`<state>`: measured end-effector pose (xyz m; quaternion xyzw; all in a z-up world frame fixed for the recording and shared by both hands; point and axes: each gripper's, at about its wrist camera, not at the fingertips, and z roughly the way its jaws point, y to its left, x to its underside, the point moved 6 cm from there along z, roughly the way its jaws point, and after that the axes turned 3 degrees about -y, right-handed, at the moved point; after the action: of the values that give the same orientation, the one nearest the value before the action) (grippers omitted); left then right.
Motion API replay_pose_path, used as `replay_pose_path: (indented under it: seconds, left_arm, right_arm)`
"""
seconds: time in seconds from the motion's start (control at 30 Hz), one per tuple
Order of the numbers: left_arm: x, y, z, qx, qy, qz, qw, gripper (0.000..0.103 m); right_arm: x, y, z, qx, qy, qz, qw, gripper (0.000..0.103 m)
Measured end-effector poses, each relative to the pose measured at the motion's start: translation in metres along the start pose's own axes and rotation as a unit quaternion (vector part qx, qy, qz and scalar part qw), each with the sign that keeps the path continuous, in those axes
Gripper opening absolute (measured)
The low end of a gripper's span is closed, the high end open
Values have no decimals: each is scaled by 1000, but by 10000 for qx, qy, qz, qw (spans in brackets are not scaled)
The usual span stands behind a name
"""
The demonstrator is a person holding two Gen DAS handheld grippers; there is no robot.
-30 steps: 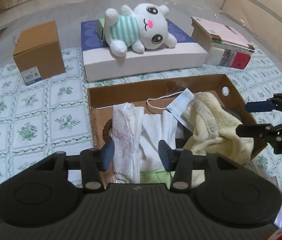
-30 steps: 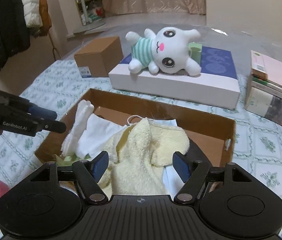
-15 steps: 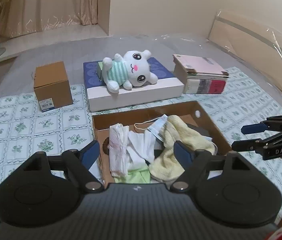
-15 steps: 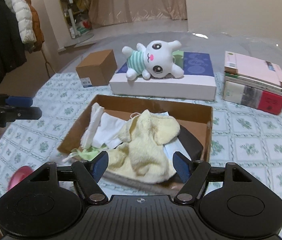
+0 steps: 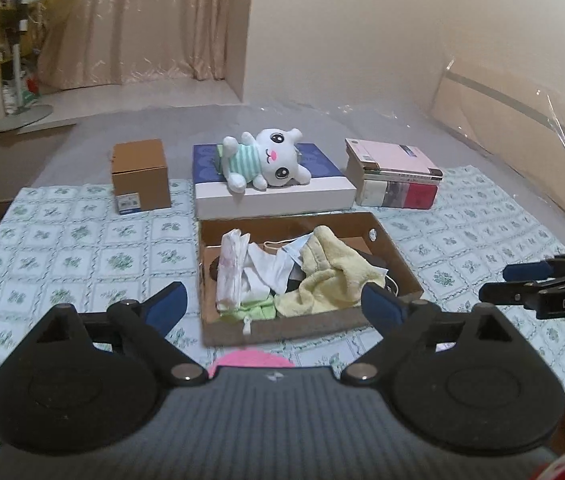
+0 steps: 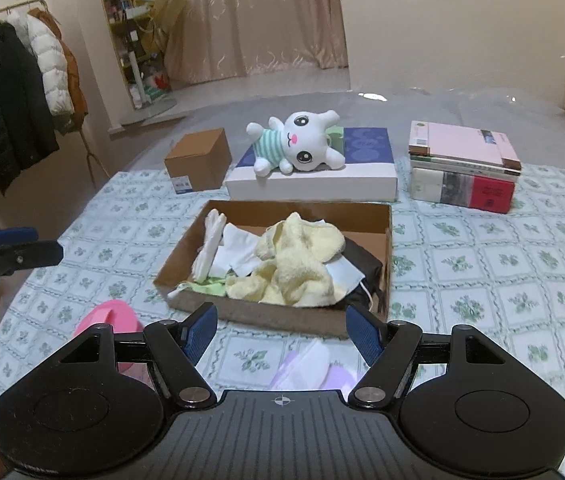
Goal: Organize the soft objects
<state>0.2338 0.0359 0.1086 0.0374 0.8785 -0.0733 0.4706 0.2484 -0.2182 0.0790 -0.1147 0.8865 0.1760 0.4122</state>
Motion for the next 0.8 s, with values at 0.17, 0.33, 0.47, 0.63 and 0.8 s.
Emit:
replay_pose_path:
  seconds: [0.17, 0.33, 0.47, 0.63, 0.8]
  left_arm:
    - [23, -12, -33, 103, -120, -251, 9996, 92]
    - [49, -24, -59, 45, -214, -320, 9992, 90]
    - [64, -31, -76, -27, -305, -271, 9992, 89]
    - [80, -35, -92, -80, -335, -357, 9988, 89]
    - [99, -33, -101, -196, -253, -508, 9982, 89]
  right_arm:
    - [18, 5, -30, 13, -216, 231, 9995, 71]
    - [42, 14, -57, 64, -382, 309, 9988, 71]
    - [62, 20, -73, 94, -449, 364, 9983, 71]
    - [78, 25, -89, 247, -465, 328, 9981, 71]
    - [93, 29, -101, 332, -477, 243, 9980, 71]
